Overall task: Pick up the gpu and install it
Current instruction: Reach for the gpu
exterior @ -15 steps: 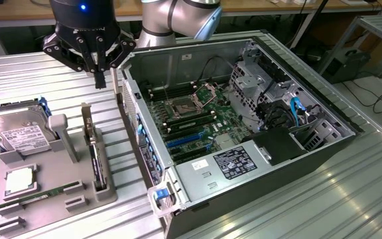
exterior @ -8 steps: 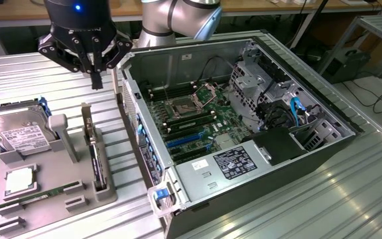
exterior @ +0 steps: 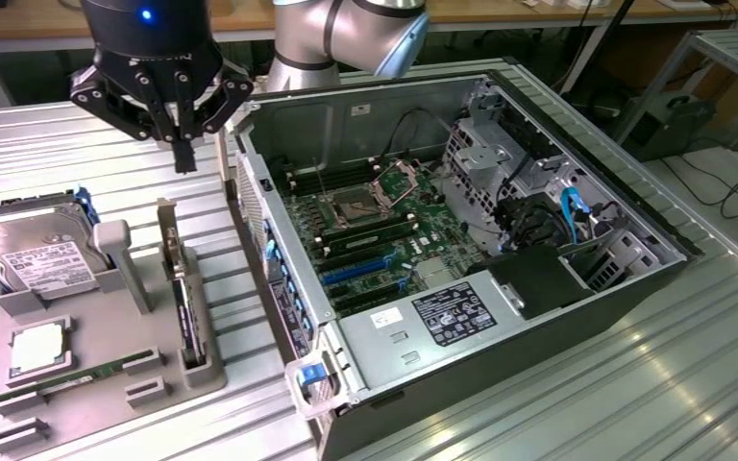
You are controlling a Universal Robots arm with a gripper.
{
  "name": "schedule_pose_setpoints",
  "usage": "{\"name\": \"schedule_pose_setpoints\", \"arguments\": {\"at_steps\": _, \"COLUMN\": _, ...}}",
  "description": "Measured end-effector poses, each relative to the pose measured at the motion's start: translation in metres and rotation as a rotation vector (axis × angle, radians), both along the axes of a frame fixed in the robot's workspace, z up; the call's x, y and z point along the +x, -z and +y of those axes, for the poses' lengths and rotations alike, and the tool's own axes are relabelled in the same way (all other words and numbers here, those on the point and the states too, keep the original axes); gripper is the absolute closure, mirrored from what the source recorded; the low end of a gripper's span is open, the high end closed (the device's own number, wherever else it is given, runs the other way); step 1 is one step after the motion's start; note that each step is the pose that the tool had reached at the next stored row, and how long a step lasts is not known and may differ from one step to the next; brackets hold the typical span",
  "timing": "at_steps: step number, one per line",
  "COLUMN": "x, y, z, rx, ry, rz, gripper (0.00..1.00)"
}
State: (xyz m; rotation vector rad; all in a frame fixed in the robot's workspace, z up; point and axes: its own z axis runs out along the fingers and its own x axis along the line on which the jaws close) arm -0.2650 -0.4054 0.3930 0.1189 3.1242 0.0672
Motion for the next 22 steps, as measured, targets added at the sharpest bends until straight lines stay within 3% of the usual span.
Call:
{"name": "schedule_pose_setpoints", "arguments": {"at_steps": 9, "x": -0.007, "y": 0.0002, "z": -0.006, "rx": 0.0, "ry": 0.0, "rz": 0.0013, "gripper": 0.89}}
{"name": "schedule_pose_setpoints", "arguments": {"at_steps": 22, "x": -0.016, "y": 0.0006, "z": -0.0095, "rx": 0.0, "ry": 0.0, "rz": 0.0046, "gripper": 0.89}}
